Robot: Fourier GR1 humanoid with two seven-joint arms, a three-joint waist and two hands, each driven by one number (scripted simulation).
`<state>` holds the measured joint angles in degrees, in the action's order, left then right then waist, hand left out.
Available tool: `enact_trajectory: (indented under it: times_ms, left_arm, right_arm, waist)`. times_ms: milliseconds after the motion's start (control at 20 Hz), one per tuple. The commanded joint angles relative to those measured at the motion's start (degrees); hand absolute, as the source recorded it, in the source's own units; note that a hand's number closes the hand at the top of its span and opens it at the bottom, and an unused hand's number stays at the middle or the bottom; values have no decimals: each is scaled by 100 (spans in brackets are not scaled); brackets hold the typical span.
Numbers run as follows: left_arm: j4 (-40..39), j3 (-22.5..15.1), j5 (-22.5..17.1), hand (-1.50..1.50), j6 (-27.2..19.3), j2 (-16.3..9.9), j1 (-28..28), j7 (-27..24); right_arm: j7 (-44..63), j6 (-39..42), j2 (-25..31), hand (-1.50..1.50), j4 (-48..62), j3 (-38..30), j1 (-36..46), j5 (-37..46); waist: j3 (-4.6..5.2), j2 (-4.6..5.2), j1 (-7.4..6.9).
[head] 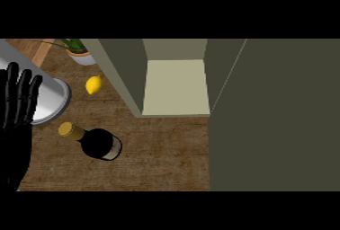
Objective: Pick up the wine, place it into the cabinet and close the cabinet
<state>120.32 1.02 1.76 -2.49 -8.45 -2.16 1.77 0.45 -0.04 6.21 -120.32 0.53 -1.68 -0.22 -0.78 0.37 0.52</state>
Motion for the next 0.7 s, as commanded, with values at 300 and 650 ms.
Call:
enact_trajectory:
  times_ms: [300,650]
  left_arm:
    - [-284,-1510,673,-150,-2617,833,325,528]
    - [-954,-3143,1317,-150,-4806,843,-644,974]
  right_arm:
    - [180,803,45,-150,-371,735,-747,-567]
    - [1059,897,284,-150,-1636,762,-1218,-967]
  waist:
    - [98,-27,52]
    - [76,-45,79]
